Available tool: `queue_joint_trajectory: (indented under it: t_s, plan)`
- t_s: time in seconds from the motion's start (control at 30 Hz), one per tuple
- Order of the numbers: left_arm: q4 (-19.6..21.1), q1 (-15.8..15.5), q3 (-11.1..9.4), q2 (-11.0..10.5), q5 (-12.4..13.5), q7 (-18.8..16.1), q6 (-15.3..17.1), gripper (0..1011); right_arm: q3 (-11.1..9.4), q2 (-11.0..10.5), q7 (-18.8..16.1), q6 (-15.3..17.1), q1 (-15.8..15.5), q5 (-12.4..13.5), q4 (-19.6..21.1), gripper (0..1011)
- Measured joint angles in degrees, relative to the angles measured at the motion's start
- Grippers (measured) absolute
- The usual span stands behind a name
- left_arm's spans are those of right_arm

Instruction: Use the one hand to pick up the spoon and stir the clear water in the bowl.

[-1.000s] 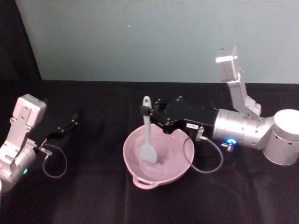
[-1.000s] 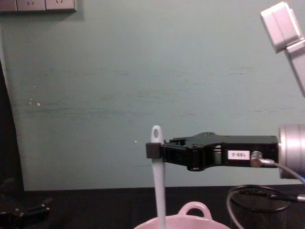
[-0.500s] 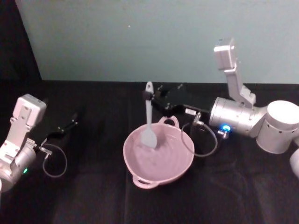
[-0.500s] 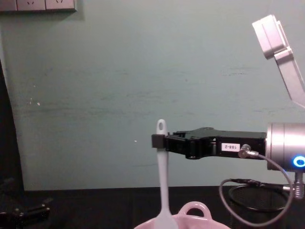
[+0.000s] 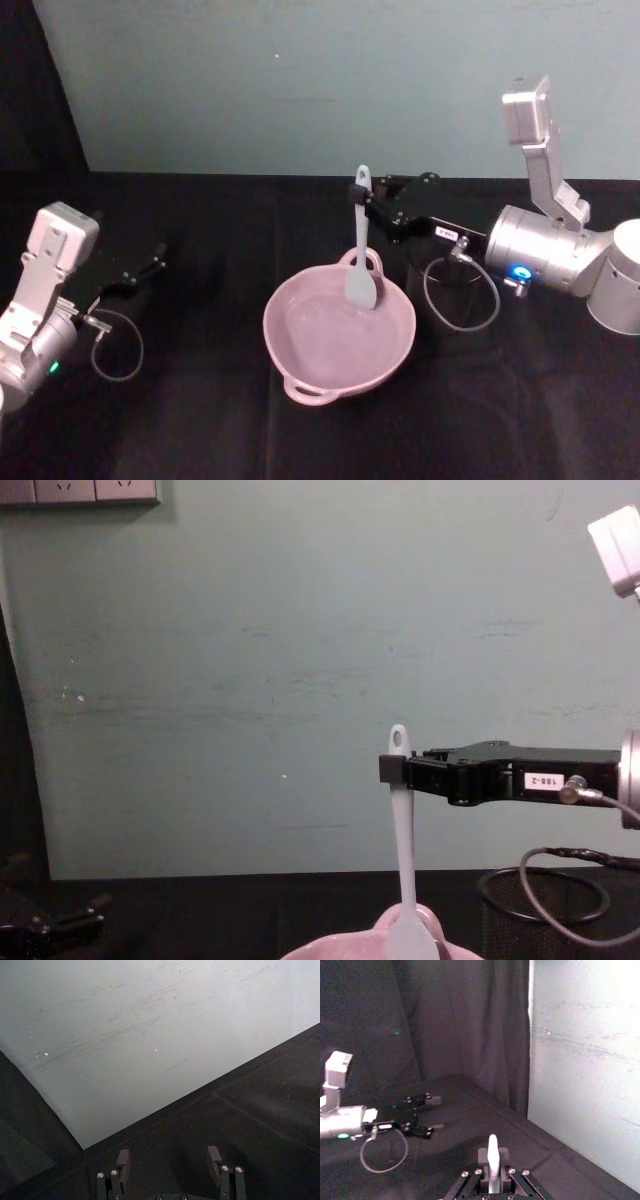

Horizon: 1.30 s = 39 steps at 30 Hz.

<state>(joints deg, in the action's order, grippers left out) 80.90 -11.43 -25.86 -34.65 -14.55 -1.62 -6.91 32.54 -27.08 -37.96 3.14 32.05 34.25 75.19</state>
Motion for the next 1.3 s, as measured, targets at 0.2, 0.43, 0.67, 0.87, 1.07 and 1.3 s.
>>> queue_joint_trajectory:
  t_s: [0.2,0.43,0.67,0.87,1.07,1.3]
  plan:
    - [0.0,0.0,0.0,0.0,0.0,0.0,0.0,1005,0.02,-1.23,-0.01,1.65,-2.15,0.41,4.01,134]
    - [0.0,0.0,0.0,0.0,0.0,0.0,0.0,1005,1.92,-0.14,-0.98,2.14,-3.71,1.4,7.31,134]
    - [0.0,0.0,0.0,0.0,0.0,0.0,0.0,1005,3.64,2.04,-1.77,1.46,-2.13,1.24,5.19,134]
    - [0.0,0.0,0.0,0.0,0.0,0.0,0.0,1005,3.89,3.69,-2.24,0.61,0.41,0.97,0.56,134]
    - [0.0,0.0,0.0,0.0,0.0,0.0,0.0,1005,2.92,3.95,-2.11,-0.18,2.24,0.51,-2.82,134]
    - [0.0,0.0,0.0,0.0,0.0,0.0,0.0,1005,0.6,1.98,-0.47,-0.36,1.77,0.36,-2.73,134]
